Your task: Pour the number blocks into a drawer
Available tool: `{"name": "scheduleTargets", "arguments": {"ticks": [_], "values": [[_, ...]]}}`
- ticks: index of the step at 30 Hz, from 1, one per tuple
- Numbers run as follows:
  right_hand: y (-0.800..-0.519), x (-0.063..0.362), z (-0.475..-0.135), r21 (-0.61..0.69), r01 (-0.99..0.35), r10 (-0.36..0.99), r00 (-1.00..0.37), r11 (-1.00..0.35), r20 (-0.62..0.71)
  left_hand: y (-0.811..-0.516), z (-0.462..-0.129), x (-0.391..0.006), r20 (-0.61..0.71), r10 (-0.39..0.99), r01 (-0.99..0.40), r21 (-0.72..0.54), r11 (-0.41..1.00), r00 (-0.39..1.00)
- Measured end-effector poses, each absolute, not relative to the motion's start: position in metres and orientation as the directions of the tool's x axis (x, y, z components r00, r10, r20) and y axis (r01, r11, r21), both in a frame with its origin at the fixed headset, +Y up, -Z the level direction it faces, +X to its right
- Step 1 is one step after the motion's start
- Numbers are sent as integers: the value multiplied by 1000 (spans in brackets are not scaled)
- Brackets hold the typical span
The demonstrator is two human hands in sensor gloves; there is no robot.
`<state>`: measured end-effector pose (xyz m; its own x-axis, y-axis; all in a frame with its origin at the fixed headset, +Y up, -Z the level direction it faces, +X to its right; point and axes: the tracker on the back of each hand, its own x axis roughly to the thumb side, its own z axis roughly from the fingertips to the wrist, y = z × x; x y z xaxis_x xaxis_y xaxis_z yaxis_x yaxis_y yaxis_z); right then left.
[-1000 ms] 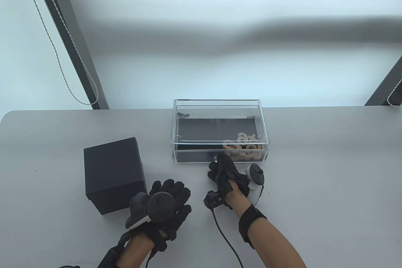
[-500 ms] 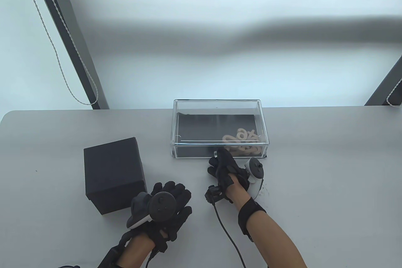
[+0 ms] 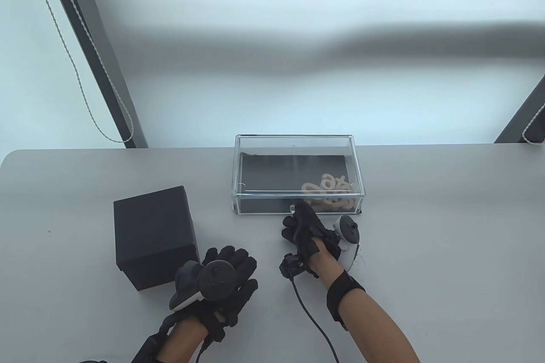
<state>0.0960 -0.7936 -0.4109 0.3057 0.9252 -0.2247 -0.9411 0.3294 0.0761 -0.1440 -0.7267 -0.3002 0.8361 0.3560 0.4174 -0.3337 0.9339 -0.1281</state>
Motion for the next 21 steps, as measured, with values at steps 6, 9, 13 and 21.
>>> {"name": "scheduleTargets", "arguments": {"ticks": [6,9,13,21], "values": [[-786,101,-397,108,-936,926,307,336,-219,-728,-300,-144,416,357,-333,-131,934,836],[-783,106,-388,114,-935,927,306,335,-218,-728,-300,-144,417,358,-333,-134,933,836],[-778,116,-374,126,-935,929,300,332,-216,-728,-300,-144,417,358,-333,-134,933,836],[-775,144,-347,132,-936,929,292,326,-226,-730,-299,-143,410,365,-333,-149,931,836]]}}
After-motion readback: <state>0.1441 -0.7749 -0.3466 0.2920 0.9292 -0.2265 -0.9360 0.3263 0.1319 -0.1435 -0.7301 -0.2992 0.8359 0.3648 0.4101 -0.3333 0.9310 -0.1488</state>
